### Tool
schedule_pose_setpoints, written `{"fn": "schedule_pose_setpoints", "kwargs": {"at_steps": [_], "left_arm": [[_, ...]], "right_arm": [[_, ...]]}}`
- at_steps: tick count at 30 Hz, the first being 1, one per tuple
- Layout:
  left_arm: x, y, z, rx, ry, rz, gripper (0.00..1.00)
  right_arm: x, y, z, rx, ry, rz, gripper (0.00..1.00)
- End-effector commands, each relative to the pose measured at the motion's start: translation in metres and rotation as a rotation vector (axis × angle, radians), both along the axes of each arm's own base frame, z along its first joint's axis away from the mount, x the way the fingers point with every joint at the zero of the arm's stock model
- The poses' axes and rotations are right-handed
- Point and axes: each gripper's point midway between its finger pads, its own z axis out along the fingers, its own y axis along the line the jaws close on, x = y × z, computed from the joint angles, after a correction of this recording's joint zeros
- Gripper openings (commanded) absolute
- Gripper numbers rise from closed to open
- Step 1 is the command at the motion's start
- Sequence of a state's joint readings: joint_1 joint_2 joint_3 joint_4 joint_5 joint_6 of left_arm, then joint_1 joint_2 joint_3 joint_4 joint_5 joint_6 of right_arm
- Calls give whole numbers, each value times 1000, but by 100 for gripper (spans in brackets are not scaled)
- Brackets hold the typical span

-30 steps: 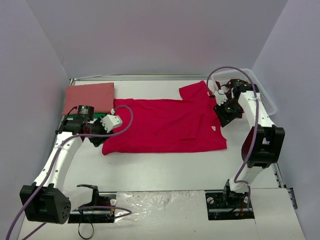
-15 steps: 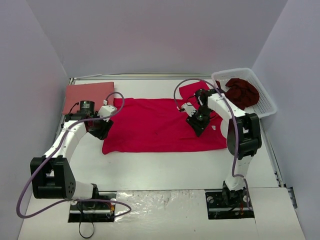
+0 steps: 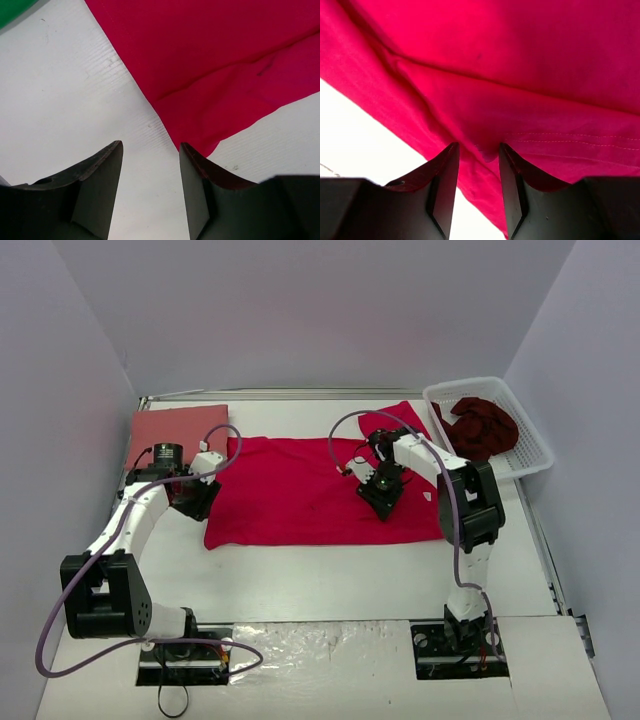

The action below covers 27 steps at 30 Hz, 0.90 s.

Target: Fold and stack the t-shirts

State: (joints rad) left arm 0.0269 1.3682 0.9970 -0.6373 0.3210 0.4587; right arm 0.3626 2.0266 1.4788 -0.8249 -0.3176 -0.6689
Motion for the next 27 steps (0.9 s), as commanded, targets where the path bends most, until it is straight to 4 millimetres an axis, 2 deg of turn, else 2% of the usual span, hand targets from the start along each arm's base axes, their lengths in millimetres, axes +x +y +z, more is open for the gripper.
{"fn": "schedule_pose_setpoints", "kwargs": {"at_steps": [1, 9, 11, 12, 14, 21, 27], "left_arm": [[-1, -1, -1, -17, 2, 11, 48], [-1, -1, -2, -26, 7, 6, 48], [-1, -1, -2, -27, 8, 6, 48], [-1, -1, -3, -27, 11, 8, 48], [-2, -1, -3, -25, 14, 7, 48], [-2, -1, -3, -31, 12, 4, 48], [-2, -3, -4, -37, 20, -2, 48]], "right_arm": [[-9, -7, -4, -45, 34, -9, 34], [-7, -10, -7, -62, 22, -13, 34], [-6, -11, -9, -72, 18, -16, 27], [-5, -13, -10, -81, 17, -17, 15], [-5, -14, -11, -89, 18, -19, 0], [2, -13, -2, -86, -15, -29, 0], [16, -12, 9, -97, -69, -41, 0]]}}
